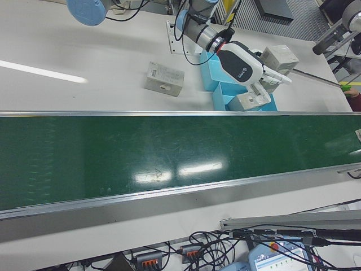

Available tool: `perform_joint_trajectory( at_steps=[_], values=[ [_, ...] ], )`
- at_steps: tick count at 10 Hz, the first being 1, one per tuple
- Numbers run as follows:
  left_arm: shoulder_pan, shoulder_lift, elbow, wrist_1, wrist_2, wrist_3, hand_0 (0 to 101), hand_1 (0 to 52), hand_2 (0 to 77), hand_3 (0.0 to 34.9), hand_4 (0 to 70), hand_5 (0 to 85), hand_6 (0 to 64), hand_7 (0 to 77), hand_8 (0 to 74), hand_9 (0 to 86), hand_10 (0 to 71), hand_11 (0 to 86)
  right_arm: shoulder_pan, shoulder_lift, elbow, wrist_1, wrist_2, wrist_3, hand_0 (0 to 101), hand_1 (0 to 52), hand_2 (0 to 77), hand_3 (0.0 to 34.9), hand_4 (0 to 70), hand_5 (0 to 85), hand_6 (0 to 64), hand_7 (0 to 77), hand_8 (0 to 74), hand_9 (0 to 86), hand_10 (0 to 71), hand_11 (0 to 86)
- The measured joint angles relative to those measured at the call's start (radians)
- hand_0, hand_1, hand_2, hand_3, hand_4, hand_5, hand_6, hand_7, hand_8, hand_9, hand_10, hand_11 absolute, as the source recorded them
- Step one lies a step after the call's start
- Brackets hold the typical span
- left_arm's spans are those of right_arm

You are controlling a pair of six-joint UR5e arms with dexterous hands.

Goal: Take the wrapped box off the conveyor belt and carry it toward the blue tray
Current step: 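Lower the box into the blue tray and open the right hand, then withdraw the open right hand upward from the tray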

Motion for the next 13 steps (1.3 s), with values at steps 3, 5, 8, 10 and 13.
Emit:
perform_joint_trajectory(
  at_steps=[3,5,8,10,13],
  values=[
    [0.000,0.000,0.000,0.000,0.000,0.000,0,0.0,0.5,0.0,0.0,1.1,0.0,0.5,0.0,0.0,0.0,0.0,0.004,-0.001,0.004,0.000,-0.001,0.000,51,18.5,29.5,30.1,1.1,1.1,0.0,0.0,0.0,1.1,4.4,5.4],
    [0.000,0.000,0.000,0.000,0.000,0.000,0,0.0,1.1,0.0,0.0,1.1,0.0,0.0,0.0,0.0,0.5,0.0,0.007,-0.004,0.007,0.000,-0.002,0.000,52,23.5,30.0,30.1,0.0,1.1,0.5,2.7,0.0,1.1,2.7,6.5],
    [0.000,0.000,0.000,0.000,0.000,0.000,0,0.0,0.5,0.0,0.0,1.1,0.0,0.5,0.0,0.0,0.0,0.0,0.020,-0.023,0.026,-0.001,-0.007,0.001,52,23.5,30.0,30.2,1.6,0.5,1.1,4.4,0.0,1.1,2.7,6.5],
    [0.000,0.000,0.000,0.000,0.000,0.000,0,0.0,1.1,0.0,0.0,1.1,0.0,0.0,0.0,0.0,0.0,0.0,0.050,-0.069,0.070,-0.002,-0.019,0.001,52,23.5,30.0,30.1,1.6,0.5,1.1,4.4,0.0,1.1,2.7,6.5],
    [0.000,0.000,0.000,0.000,0.000,0.000,0,0.0,0.5,0.0,0.0,1.1,0.0,0.0,0.0,0.0,0.5,0.0,0.223,-0.114,0.143,-0.081,-0.159,0.001,51,23.5,30.0,30.3,2.2,0.5,1.1,3.8,0.0,1.1,2.7,6.5]
  ],
)
